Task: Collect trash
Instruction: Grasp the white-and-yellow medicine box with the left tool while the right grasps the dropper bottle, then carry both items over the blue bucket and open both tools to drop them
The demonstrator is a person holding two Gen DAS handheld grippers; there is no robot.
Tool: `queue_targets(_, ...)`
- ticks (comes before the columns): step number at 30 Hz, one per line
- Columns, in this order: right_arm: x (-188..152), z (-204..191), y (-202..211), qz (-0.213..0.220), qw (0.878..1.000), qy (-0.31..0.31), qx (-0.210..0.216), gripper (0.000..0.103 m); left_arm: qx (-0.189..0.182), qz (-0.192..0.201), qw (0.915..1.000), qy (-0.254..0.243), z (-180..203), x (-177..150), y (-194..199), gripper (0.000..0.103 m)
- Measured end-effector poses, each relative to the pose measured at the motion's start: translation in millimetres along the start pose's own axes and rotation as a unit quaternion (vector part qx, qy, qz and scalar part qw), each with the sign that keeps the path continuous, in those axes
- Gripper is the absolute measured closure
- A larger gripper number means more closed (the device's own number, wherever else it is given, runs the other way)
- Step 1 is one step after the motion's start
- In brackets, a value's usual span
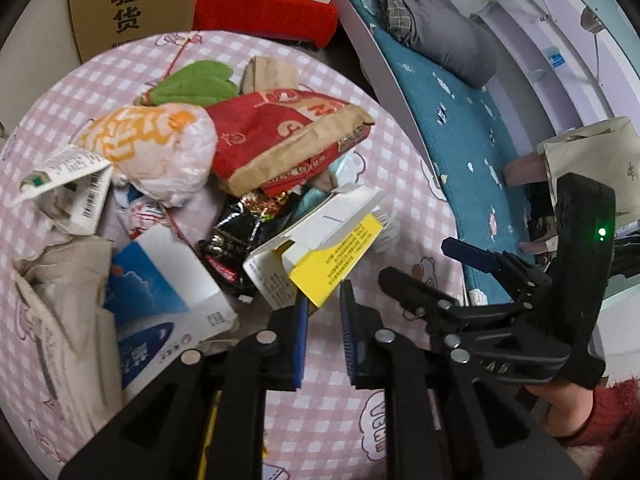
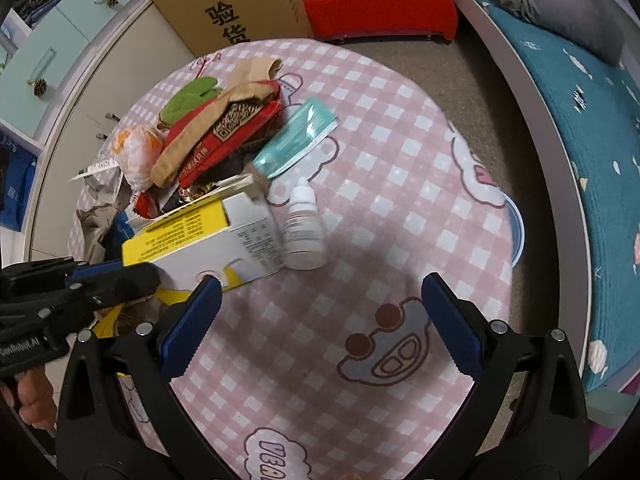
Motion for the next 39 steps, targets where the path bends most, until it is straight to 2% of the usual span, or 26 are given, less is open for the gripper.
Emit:
queue_targets(5,5.4,-4.5,3.0,0.014,1.000,0.017,-0.011,0.005,0.006,0.055,0.9984,-0.013,15.6,-1.5,24.5,0.099)
queue_targets(9,17.7,-10.9,0.1,0.035,0.998,0.044,-0.036,0.008,0.035,0.079,0.9960,-0.023,27.1,-6.4,52.0,0.101)
queue_targets(11,26.1,-15.0,-7.7,0.040,0.996,0.060,-0.046,0.017,0.042,0.082,0.9954,-0.026,30.5,-9.0,58.3,0.101)
queue_targets(13,29.8,-18.7,-16.9,0.032,0.995,0.076,-0.053,0.041,0.046,0.081,0.9953,-0.027,32.1,-12.2,62.0,0.101)
queue_targets(14,30.7,-20.0,-21.1,0.025,0.995,0.081,-0.053,0.048,0.049,0.080,0.9952,-0.027,32.1,-12.6,62.2,0.101)
queue_targets(15,31.1,-20.9,-25.5,0.015,0.995,0.087,-0.049,0.062,0.051,0.080,0.9952,-0.024,33.1,-13.8,61.6,0.101)
queue_targets(16,30.4,-21.3,-25.7,0.014,0.994,0.091,-0.052,0.071,0.054,0.080,0.9951,-0.022,32.3,-16.4,64.0,0.101)
queue_targets(18,27.3,-20.1,-24.1,0.011,0.994,0.099,-0.044,0.078,0.056,0.083,0.9947,-0.020,35.0,-20.2,64.5,0.101)
queue_targets(26,12.5,1.9,0.1,-0.027,0.997,0.066,0.043,0.079,0.063,0.100,0.9924,-0.032,70.0,-29.7,73.6,0.101)
queue_targets(33,13.6,29.2,35.3,-0.007,0.993,0.084,0.086,0.079,0.076,0.122,0.9891,-0.033,122.9,-27.7,62.9,0.101)
queue_targets(39,23.0,92.3,54.5,0.005,0.990,0.096,0.098,0.079,0.072,0.130,0.9886,-0.021,176.7,-9.6,26.9,0.101)
Point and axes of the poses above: each gripper's, at about its wrist camera, not at the fingertips, and y roughly against the way its jaws point, z to its right, x to its top, the point moved 2 cm from there along -y, roughly the way its jaws point, and after that the axes turned 12 degrees about -x, right-handed, at the moved point
